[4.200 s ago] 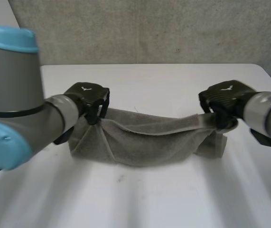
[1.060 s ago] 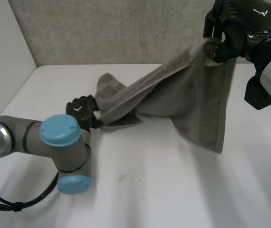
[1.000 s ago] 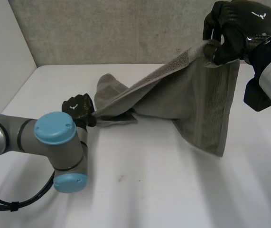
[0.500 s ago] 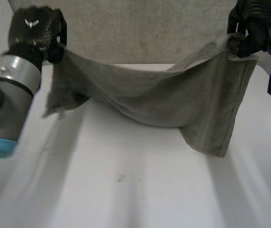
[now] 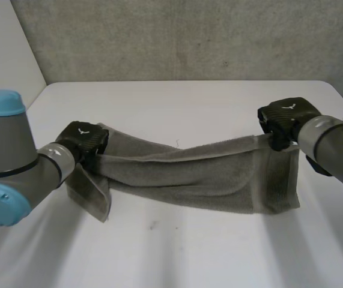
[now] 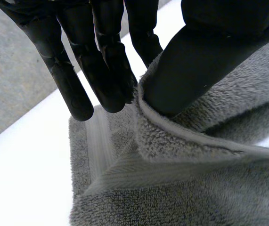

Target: Fold the towel.

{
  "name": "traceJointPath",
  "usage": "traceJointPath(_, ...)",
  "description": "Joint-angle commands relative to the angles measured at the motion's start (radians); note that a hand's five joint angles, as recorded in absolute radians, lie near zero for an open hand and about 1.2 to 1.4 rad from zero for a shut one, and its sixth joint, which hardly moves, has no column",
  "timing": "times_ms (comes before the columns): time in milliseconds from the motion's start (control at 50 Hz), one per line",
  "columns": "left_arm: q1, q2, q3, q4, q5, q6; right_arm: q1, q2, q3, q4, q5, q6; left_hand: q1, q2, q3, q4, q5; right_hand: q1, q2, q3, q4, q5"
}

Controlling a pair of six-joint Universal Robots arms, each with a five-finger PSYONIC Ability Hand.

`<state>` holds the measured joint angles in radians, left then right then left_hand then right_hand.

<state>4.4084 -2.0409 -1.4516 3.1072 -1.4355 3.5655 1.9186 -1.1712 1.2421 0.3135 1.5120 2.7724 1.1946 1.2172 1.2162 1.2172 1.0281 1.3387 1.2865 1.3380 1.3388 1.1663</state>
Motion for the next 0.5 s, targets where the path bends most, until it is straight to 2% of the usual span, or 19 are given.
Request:
traceJointPath(20,0.002,-0.137,0.283,0.131,0.001,0.001,0.027,0.170,-0.234,-0.139,0.002,0.038,0.202,0.179,0.180,0.179,0.194,0.058,0.110,0.058,0.057,0.055)
traceJointPath(60,0.009,-0.174,0.438,0.276,0.000,-0.019,0.027,0.205,-0.341,-0.323,0.004,0.088,0.202,0.179,0.180,0.179,0.194,0.058,0.110,0.058,0.057,0.055)
traceJointPath(80,0.009,-0.174,0.439,0.277,0.000,-0.019,0.027,0.205,-0.342,-0.324,0.004,0.088,0.202,0.179,0.180,0.179,0.194,0.058,0.110,0.058,0.057,0.055)
traceJointPath(100,0.019,-0.176,0.497,0.357,-0.002,-0.037,0.023,0.206,-0.367,-0.424,0.004,0.110,0.202,0.179,0.180,0.179,0.194,0.058,0.110,0.058,0.057,0.055)
traceJointPath(120,0.019,-0.176,0.497,0.358,-0.002,-0.037,0.016,0.202,-0.384,-0.544,0.007,0.130,0.202,0.179,0.180,0.179,0.194,0.058,0.110,0.058,0.057,0.055)
traceJointPath(140,0.040,-0.173,0.543,0.439,-0.011,-0.068,0.016,0.202,-0.385,-0.545,0.007,0.130,0.202,0.179,0.180,0.179,0.194,0.058,0.110,0.058,0.057,0.055)
traceJointPath(160,0.040,-0.173,0.544,0.439,-0.011,-0.068,0.013,0.190,-0.380,-0.664,0.010,0.142,0.202,0.179,0.180,0.179,0.194,0.058,0.110,0.058,0.057,0.055)
traceJointPath(180,0.054,-0.147,0.571,0.511,-0.017,-0.112,0.011,0.168,-0.368,-0.765,0.020,0.145,0.202,0.179,0.180,0.179,0.194,0.058,0.110,0.058,0.057,0.055)
traceJointPath(260,0.060,-0.076,0.560,0.571,-0.023,-0.200,0.013,0.108,-0.328,-0.894,0.031,0.144,0.202,0.179,0.180,0.179,0.194,0.058,0.110,0.058,0.057,0.055)
traceJointPath(300,0.068,-0.015,0.501,0.579,-0.034,-0.292,0.011,0.087,-0.302,-0.904,0.031,0.141,0.202,0.179,0.180,0.179,0.194,0.058,0.110,0.058,0.057,0.055)
traceJointPath(360,0.071,0.017,0.420,0.574,-0.025,-0.344,0.011,0.062,-0.257,-0.857,0.030,0.138,0.202,0.179,0.180,0.179,0.194,0.058,0.110,0.058,0.057,0.055)
traceJointPath(400,0.077,0.027,0.368,0.568,-0.023,-0.352,0.010,0.053,-0.231,-0.719,0.028,0.134,0.202,0.179,0.180,0.179,0.194,0.058,0.110,0.058,0.057,0.055)
traceJointPath(420,0.085,0.037,0.303,0.561,-0.020,-0.349,0.010,0.053,-0.231,-0.718,0.028,0.134,0.202,0.179,0.180,0.179,0.194,0.058,0.110,0.058,0.057,0.055)
traceJointPath(460,0.094,0.051,0.233,0.548,-0.019,-0.344,0.002,0.053,-0.202,-0.528,0.017,0.133,0.202,0.179,0.180,0.179,0.194,0.058,0.110,0.058,0.057,0.055)
traceJointPath(480,0.094,0.051,0.232,0.548,-0.019,-0.344,0.002,0.053,-0.202,-0.527,0.017,0.133,0.202,0.179,0.180,0.179,0.194,0.058,0.110,0.058,0.057,0.055)
traceJointPath(500,0.098,0.070,0.136,0.527,-0.007,-0.340,0.002,0.056,-0.179,-0.446,0.013,0.130,0.202,0.179,0.180,0.179,0.194,0.058,0.110,0.058,0.057,0.055)
